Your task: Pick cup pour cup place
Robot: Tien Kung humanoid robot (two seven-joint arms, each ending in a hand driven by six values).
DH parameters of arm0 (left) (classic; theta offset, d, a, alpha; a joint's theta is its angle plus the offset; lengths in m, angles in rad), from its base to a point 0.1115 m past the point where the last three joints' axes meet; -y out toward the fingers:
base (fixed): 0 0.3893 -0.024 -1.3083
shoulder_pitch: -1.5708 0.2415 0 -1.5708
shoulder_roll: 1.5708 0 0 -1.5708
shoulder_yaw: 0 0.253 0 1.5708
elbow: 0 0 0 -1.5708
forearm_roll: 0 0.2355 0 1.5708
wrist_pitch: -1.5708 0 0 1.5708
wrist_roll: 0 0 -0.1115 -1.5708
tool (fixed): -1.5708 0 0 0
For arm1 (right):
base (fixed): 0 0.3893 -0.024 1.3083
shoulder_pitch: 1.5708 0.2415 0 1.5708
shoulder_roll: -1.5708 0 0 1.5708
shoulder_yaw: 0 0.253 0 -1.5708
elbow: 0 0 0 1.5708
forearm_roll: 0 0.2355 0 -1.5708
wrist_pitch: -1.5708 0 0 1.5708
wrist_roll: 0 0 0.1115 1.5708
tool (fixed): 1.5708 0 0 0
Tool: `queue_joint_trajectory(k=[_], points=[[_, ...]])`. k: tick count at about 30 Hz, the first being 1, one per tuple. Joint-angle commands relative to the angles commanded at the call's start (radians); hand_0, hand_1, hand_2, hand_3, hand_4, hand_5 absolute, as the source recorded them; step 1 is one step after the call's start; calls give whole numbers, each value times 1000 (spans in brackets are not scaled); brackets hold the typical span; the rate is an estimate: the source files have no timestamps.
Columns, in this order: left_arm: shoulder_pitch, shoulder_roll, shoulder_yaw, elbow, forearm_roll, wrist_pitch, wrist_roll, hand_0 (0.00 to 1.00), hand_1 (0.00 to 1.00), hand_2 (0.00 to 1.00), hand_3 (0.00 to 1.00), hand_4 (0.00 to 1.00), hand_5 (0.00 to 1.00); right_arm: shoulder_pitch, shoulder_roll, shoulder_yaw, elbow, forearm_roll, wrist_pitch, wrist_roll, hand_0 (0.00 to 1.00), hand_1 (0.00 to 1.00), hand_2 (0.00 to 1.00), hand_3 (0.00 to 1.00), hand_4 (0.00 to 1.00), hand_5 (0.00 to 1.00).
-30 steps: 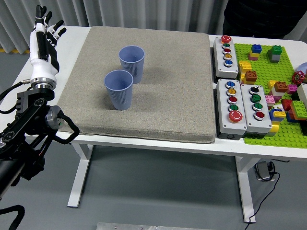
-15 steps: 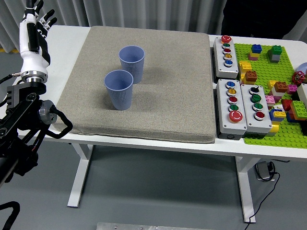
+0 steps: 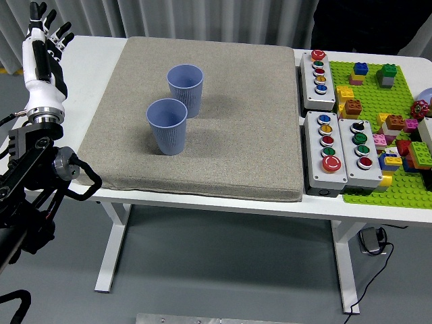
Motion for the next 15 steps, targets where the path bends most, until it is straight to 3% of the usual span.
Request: queue_joint_trajectory(k=[7, 15], points=[[30, -33, 3, -24, 3, 8, -14, 748, 782, 920, 929, 893, 998, -6, 2, -1, 1, -2, 1, -1, 701, 706, 669, 635, 51, 295], [47, -40, 14, 3, -14, -4, -18, 748, 779, 917, 929, 895, 998, -12, 4, -2, 0, -2, 1, -1, 700, 706, 669, 636, 50, 294]])
